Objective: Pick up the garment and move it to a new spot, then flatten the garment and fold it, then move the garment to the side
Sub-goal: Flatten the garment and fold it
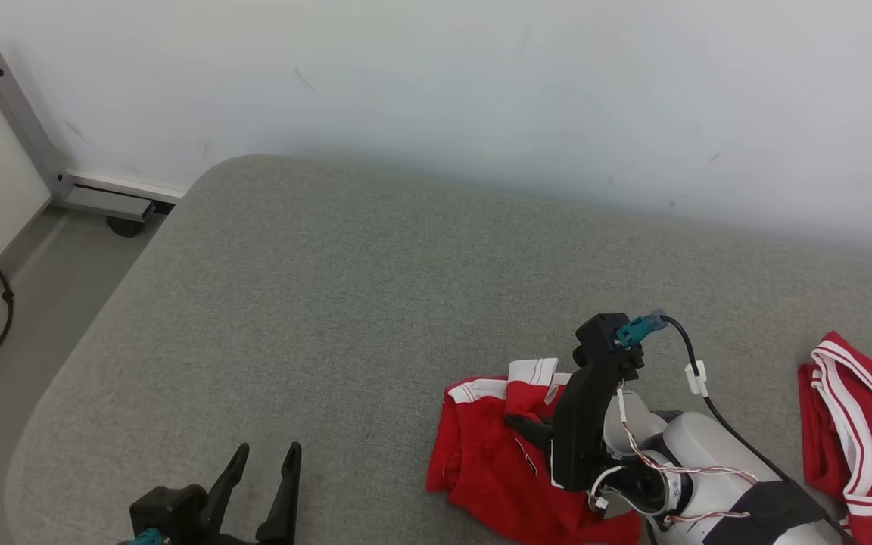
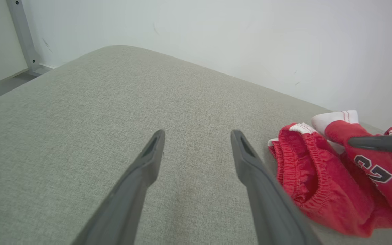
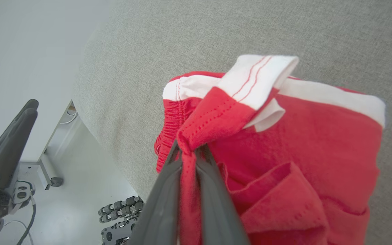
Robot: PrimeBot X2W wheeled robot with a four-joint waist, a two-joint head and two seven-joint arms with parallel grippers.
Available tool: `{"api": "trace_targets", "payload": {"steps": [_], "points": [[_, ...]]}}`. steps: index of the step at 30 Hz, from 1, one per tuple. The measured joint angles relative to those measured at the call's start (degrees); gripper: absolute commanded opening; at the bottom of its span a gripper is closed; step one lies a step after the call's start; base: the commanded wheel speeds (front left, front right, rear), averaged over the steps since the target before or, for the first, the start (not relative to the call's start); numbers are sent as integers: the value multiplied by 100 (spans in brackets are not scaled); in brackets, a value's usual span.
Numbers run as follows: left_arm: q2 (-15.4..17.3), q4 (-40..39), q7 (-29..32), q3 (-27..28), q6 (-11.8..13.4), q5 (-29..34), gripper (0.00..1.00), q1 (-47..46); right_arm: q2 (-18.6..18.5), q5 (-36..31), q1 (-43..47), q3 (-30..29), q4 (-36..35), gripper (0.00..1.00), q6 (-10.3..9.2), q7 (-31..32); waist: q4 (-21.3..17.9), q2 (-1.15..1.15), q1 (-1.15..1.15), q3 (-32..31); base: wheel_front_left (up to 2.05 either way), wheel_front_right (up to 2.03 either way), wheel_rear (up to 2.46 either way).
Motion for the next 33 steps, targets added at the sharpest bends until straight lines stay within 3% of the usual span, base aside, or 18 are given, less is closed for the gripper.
{"api": "trace_targets", "payload": {"steps": [7,12,14,15,24,33], "points": [[-48,81,0,12,-1,2,100,-52,116,-1,-188,-16,254,0,-177,-86,56,0,0,13,0,0,0],[-81,110,0,12,-7,105,100,-95,163,-1,-199,1,396,0,-183,-93,89,0,0,4,0,0,0],[-87,123,0,13,-7,105,100,-95,171,0,-201,7,453,95,-182,-108,100,0,0,-5,0,0,0],[-88,133,0,14,-8,105,100,-95,175,2,-200,1,476,100,-183,-138,103,0,0,-11,0,0,0],[-75,200,0,87,-7,109,100,-53,88,10,-230,-277,191,100,-101,-480,-18,0,-1,-106,0,0,0],[0,74,0,215,0,137,100,161,-722,-221,174,-480,-202,100,-172,-821,-288,0,-1,-104,0,0,0]]}}
